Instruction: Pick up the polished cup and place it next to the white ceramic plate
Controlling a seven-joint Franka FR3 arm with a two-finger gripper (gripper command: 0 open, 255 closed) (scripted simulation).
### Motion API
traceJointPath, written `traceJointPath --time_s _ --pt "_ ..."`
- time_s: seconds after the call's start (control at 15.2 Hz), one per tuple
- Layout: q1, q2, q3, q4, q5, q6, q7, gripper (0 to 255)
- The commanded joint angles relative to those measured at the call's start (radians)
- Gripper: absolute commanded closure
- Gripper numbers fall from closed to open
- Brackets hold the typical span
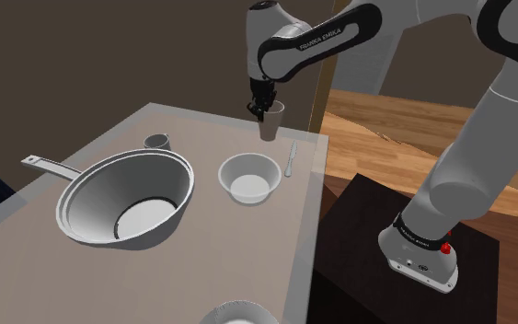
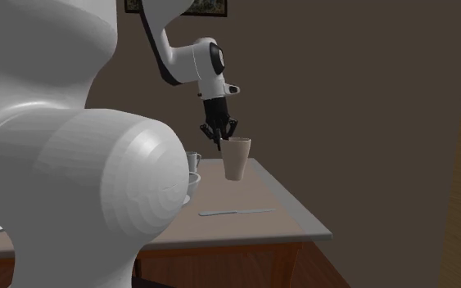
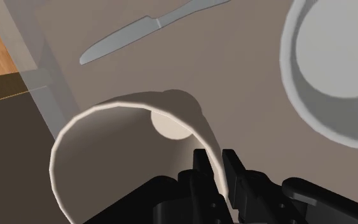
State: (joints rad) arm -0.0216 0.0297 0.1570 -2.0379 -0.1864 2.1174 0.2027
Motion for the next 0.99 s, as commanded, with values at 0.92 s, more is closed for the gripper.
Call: traceJointPath --time_s 0.92 --pt "0.002 -0.047 0.002 0.162 0.025 -0.206 -0.039 255"
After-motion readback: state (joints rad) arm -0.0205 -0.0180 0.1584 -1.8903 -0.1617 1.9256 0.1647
